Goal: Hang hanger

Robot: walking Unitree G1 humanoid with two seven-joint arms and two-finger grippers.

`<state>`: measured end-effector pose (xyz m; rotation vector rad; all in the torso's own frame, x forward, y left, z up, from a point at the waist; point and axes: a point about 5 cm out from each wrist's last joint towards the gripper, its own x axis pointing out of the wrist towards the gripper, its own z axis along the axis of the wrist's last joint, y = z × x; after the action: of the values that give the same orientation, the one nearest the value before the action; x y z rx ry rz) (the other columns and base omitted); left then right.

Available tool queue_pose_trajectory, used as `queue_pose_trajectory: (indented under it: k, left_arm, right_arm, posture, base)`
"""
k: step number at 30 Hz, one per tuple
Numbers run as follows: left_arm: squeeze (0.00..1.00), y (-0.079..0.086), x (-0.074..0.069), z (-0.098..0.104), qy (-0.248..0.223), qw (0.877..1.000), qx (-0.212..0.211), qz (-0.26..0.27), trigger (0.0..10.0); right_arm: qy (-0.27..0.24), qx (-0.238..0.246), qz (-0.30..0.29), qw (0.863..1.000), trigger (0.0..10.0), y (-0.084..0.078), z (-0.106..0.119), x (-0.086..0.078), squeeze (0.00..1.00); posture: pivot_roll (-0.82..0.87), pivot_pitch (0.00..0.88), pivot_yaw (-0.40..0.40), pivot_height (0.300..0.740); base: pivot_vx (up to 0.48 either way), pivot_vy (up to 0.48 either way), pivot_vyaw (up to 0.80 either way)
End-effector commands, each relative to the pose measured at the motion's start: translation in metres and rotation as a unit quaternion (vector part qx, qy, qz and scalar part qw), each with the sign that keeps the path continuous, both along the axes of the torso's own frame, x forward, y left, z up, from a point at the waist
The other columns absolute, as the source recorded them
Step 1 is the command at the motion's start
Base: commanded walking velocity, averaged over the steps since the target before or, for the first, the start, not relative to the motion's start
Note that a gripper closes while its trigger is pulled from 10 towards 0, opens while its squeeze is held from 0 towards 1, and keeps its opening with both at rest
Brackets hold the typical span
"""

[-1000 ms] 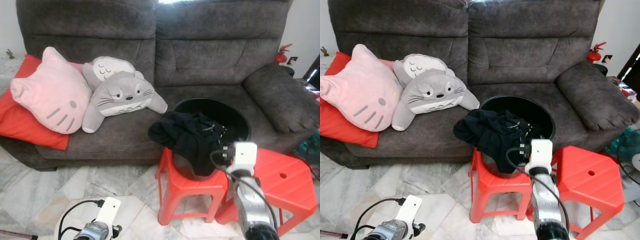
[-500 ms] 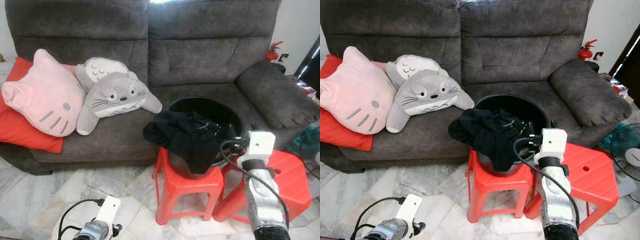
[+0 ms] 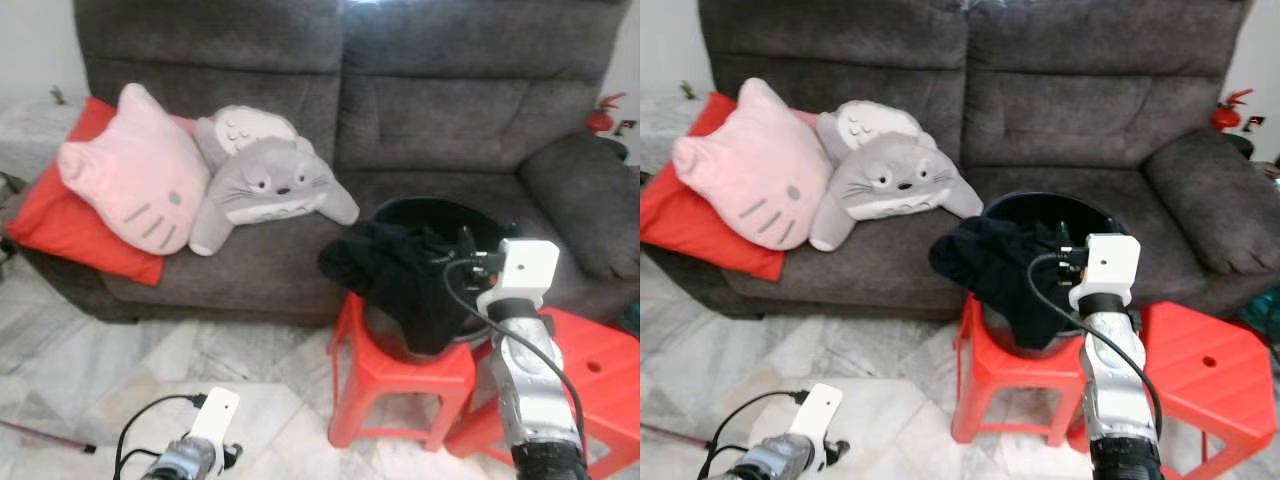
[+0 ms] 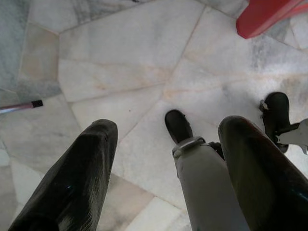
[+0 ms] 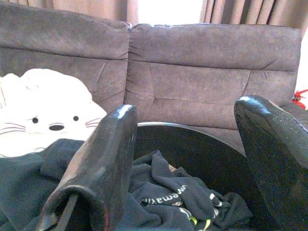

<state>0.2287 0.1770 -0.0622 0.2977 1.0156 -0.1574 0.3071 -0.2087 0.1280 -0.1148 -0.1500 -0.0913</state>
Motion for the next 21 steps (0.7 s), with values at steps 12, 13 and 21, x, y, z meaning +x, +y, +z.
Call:
queue_pose_trajectory:
  k: [12,13,21]
  left_arm:
    - [0.0,-0.001,-0.002,-0.001,0.004,1.0,-0.006,-0.004,10.0]
    - [0.0,-0.001,-0.002,-0.001,0.004,1.0,-0.006,-0.004,10.0]
    - [0.0,0.0,-0.003,-0.002,0.006,1.0,-0.005,-0.006,10.0]
  right_arm:
    - [0.01,0.01,0.001,1.0,10.0,0.001,0.005,-0.001,0.0]
    - [0.011,0.009,0.0,1.0,10.0,0.001,0.005,-0.001,0.0]
    - [0.035,0.009,-0.01,0.999,10.0,0.0,-0.003,-0.004,0.0]
  posture:
    - [-0.17,0.0,-0.041,0.74]
    - [-0.17,0.0,-0.041,0.74]
    - [-0.18,0.0,-0.038,0.74]
  base:
    - [0.295,0.0,0.0]
    - [0.3,0.0,0.0]
    - [0.299,0.0,0.0]
